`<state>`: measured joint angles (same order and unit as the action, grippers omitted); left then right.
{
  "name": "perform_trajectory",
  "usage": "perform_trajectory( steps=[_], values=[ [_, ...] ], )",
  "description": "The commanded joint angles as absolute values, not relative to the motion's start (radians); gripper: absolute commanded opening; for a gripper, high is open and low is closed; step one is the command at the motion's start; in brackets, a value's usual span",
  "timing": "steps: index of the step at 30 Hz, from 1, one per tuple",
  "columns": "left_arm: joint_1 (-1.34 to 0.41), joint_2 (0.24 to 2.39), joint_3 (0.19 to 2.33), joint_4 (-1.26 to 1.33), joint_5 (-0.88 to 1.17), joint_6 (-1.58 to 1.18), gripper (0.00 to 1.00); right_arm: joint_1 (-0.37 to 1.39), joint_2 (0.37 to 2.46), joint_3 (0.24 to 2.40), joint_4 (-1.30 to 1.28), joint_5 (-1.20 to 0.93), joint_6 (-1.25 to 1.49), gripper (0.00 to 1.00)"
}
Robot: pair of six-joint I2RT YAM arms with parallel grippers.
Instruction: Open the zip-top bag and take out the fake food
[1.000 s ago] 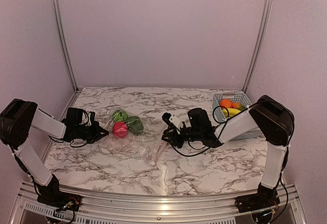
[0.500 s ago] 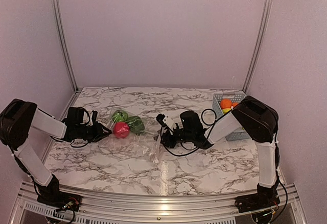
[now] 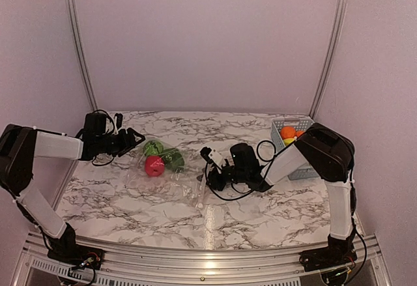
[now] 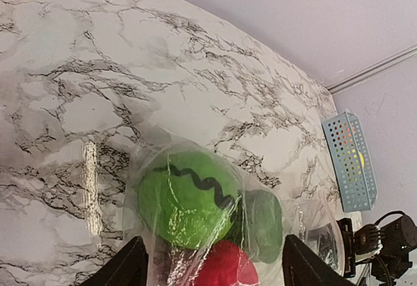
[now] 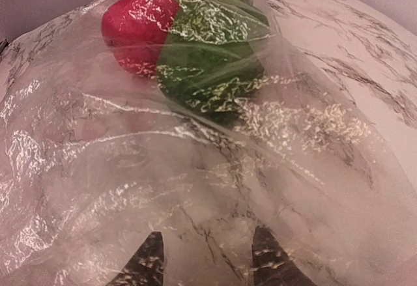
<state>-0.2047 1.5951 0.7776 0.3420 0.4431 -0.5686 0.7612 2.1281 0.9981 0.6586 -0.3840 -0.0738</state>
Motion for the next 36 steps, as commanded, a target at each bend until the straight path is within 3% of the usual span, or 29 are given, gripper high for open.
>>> perform_trajectory(
  steps=[1, 8, 22, 28, 36],
  values=[
    [-0.201, 1.677, 0.885, 0.205, 0.376, -0.493, 0.73, 0.758, 2.115, 0.989, 0.69, -0.395, -0.048, 0.44],
    [-0.201, 1.809, 0.982, 0.255, 0.432, -0.497, 0.71, 0.751, 2.118, 0.982, 0.699, -0.411, -0.046, 0.46],
    [-0.276, 1.981, 1.058, 0.252, 0.443, -0.482, 0.14, 0.747, 2.148, 1.0, 0.715, -0.43, -0.034, 0.61],
    [-0.331, 2.0, 1.03, 0.247, 0.44, -0.46, 0.07, 0.747, 2.153, 1.007, 0.711, -0.431, -0.035, 0.66],
    [-0.397, 2.006, 0.954, 0.322, 0.457, -0.492, 0.05, 0.774, 2.161, 1.023, 0.72, -0.441, -0.051, 0.72]
  ],
)
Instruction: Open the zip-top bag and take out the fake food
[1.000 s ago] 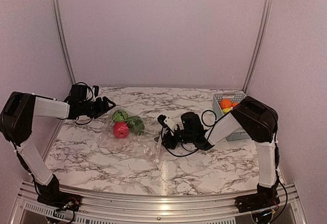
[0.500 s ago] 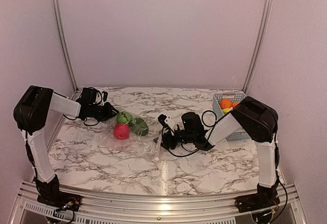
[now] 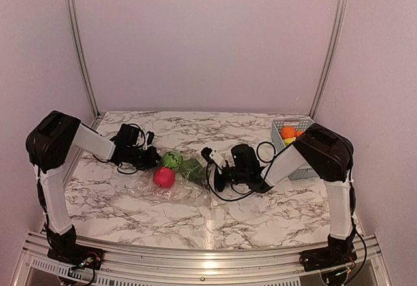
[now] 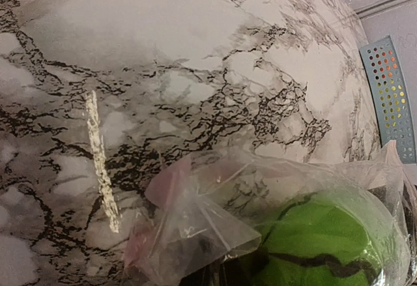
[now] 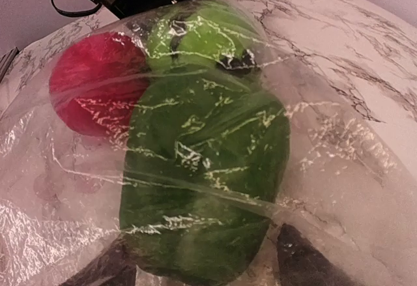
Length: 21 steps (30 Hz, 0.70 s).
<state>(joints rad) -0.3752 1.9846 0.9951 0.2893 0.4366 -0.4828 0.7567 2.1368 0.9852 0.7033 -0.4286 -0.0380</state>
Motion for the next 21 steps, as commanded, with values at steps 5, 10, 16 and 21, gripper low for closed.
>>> perform_trajectory(
  steps=[5, 10, 16, 21],
  values=[
    [-0.426, 2.013, 0.941, 0.344, 0.47, -0.502, 0.03, 0.781, 2.172, 1.045, 0.725, -0.433, -0.053, 0.72],
    [-0.425, 2.002, 0.935, 0.338, 0.47, -0.518, 0.0, 0.782, 2.168, 1.058, 0.712, -0.427, -0.06, 0.62],
    [-0.38, 1.943, 0.899, 0.345, 0.443, -0.555, 0.0, 0.781, 2.103, 0.999, 0.703, -0.414, -0.067, 0.44],
    [-0.318, 1.871, 0.857, 0.336, 0.39, -0.572, 0.0, 0.781, 2.032, 0.931, 0.677, -0.39, -0.072, 0.42]
  ],
)
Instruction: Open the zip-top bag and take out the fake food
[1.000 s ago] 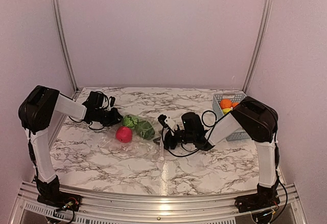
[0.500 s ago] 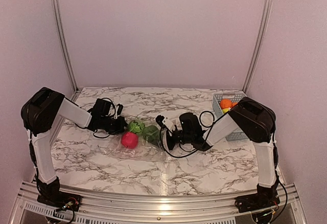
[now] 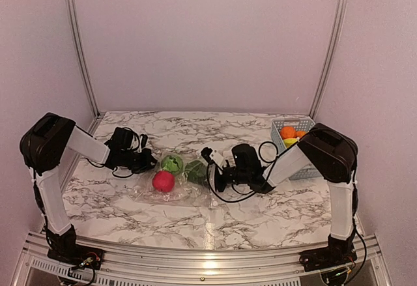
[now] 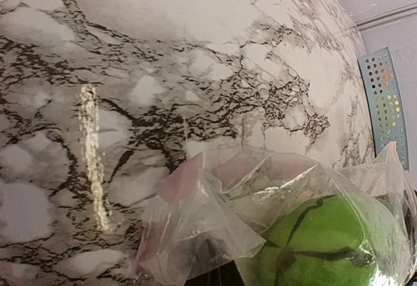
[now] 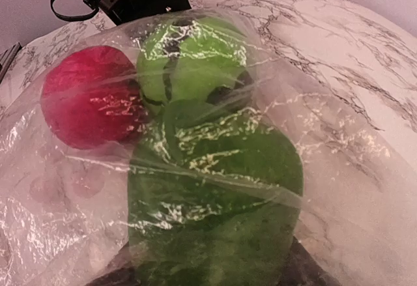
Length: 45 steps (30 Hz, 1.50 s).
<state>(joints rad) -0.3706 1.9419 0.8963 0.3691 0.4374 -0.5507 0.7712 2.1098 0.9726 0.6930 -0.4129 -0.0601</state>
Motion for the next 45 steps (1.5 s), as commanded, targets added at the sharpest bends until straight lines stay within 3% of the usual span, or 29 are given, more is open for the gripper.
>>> perform_trajectory(
  steps=[1, 12, 23, 35, 45],
  values=[
    [-0.302, 1.858, 0.847, 0.337, 0.382, -0.577, 0.0, 0.782, 2.017, 0.915, 0.671, -0.382, -0.072, 0.41],
    [-0.201, 1.816, 0.808, 0.343, 0.364, -0.581, 0.0, 0.758, 1.804, 0.741, 0.545, -0.335, -0.057, 0.41],
    [-0.181, 1.856, 0.825, 0.37, 0.405, -0.581, 0.0, 0.628, 1.484, 0.639, 0.31, -0.274, -0.008, 0.4],
    [-0.181, 1.879, 0.823, 0.409, 0.434, -0.591, 0.0, 0.225, 1.272, 0.694, 0.068, -0.144, 0.095, 0.41],
    [-0.18, 1.891, 0.831, 0.413, 0.439, -0.593, 0.0, 0.048, 1.296, 0.658, 0.019, -0.125, 0.126, 0.43]
  ],
)
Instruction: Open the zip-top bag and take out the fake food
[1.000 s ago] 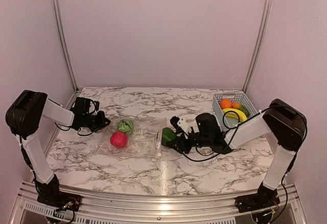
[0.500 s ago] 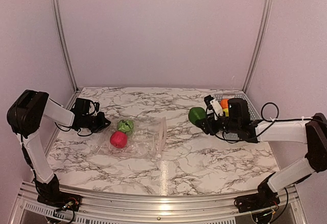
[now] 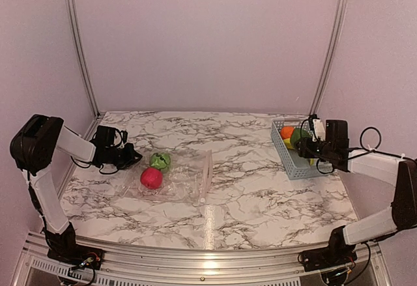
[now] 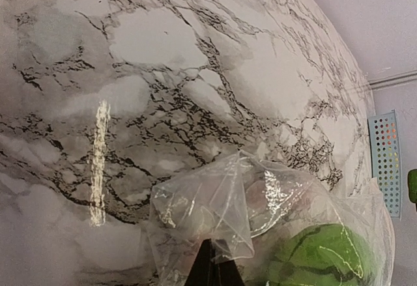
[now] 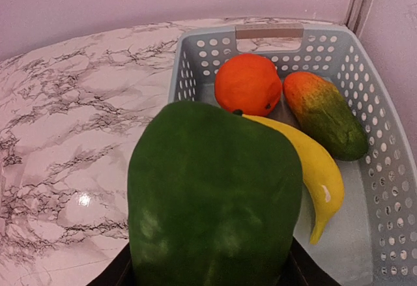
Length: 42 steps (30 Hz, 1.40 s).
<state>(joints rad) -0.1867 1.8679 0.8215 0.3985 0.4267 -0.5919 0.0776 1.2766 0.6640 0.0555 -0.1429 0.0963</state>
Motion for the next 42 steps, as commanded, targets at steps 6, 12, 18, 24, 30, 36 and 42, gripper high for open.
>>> perform_trajectory(
  steps=[6, 12, 18, 24, 30, 36, 42],
  values=[
    [-0.181, 1.893, 0.832, 0.414, 0.441, -0.595, 0.0, 0.045, 1.333, 0.647, 0.038, -0.135, 0.129, 0.59],
    [-0.18, 1.884, 0.829, 0.41, 0.441, -0.594, 0.0, 0.046, 1.339, 0.658, 0.045, -0.16, 0.129, 0.72],
    [-0.181, 1.876, 0.83, 0.405, 0.442, -0.592, 0.0, 0.052, 1.309, 0.661, 0.061, -0.225, 0.118, 0.73],
    [-0.18, 1.875, 0.828, 0.402, 0.449, -0.59, 0.0, 0.151, 1.273, 0.663, 0.129, -0.309, 0.08, 0.68],
    [-0.18, 1.877, 0.826, 0.401, 0.454, -0.591, 0.0, 0.319, 1.323, 0.665, 0.228, -0.356, 0.01, 0.65],
    [-0.18, 1.887, 0.828, 0.41, 0.465, -0.59, 0.0, 0.488, 1.415, 0.687, 0.304, -0.369, -0.107, 0.62],
    [-0.181, 1.899, 0.835, 0.405, 0.493, -0.579, 0.0, 0.576, 1.523, 0.713, 0.384, -0.379, -0.181, 0.58]
  ],
)
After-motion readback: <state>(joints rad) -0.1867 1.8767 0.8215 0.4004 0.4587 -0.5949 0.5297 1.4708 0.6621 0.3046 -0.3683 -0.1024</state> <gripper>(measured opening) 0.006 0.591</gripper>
